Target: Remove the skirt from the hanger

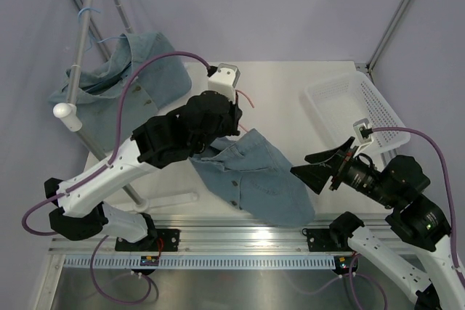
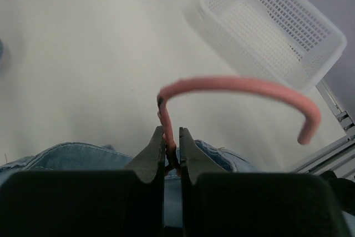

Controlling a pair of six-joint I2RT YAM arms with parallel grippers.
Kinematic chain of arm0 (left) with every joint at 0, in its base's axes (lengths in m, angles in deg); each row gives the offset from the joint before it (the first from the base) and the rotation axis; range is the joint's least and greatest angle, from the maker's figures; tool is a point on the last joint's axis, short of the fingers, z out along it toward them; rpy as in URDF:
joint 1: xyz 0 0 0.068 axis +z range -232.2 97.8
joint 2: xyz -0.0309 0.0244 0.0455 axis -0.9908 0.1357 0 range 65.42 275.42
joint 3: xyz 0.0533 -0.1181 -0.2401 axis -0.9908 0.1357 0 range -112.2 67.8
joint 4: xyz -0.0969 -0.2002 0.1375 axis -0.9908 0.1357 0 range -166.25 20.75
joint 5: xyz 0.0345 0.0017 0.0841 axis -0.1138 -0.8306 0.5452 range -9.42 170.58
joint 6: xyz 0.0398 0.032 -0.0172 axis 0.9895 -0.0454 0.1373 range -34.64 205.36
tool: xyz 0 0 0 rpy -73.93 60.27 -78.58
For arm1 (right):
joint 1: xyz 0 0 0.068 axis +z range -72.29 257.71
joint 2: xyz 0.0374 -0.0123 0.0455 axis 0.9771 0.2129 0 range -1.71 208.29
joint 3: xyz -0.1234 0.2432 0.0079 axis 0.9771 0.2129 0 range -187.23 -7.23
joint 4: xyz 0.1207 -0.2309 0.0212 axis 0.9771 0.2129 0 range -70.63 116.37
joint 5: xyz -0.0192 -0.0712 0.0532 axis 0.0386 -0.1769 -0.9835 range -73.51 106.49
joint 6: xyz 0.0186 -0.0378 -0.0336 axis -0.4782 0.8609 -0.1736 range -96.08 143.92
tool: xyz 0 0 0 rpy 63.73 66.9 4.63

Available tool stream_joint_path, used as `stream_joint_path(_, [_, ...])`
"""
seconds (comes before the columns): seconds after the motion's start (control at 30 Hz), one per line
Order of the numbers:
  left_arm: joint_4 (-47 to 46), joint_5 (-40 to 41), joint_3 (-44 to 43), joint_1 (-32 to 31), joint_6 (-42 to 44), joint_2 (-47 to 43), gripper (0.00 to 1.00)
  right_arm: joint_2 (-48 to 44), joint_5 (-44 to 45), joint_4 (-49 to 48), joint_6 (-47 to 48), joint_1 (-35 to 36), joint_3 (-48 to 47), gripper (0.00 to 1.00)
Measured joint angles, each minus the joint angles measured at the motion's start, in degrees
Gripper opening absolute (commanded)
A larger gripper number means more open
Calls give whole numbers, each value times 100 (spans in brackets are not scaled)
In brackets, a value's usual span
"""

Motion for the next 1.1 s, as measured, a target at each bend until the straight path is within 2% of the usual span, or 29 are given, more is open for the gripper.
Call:
stream_joint_path(0.37, [708,79,-857,20,120,160,0,-2,63,240,-46,0,31,99])
stream_joint_path(0.6, [1012,109,-1349,26,208,229,0,337,83,258,120,0,323,99])
stream_joint_path(0.77, [1200,127,-1604,57,271,229,0,365,122,273,291,0,511,88])
stream_joint_path(0.8, [1226,125,-1644,66,273,229,0,365,129,275,319,0,525,78])
stream_joint_path(0.87, [1266,125,-1685,81,278,229,0,367,144,267,385,0,553,70])
stream_joint_path(1.1, [1370,107,-1709,90,286,229,0,420,321,225,428,0,638,72])
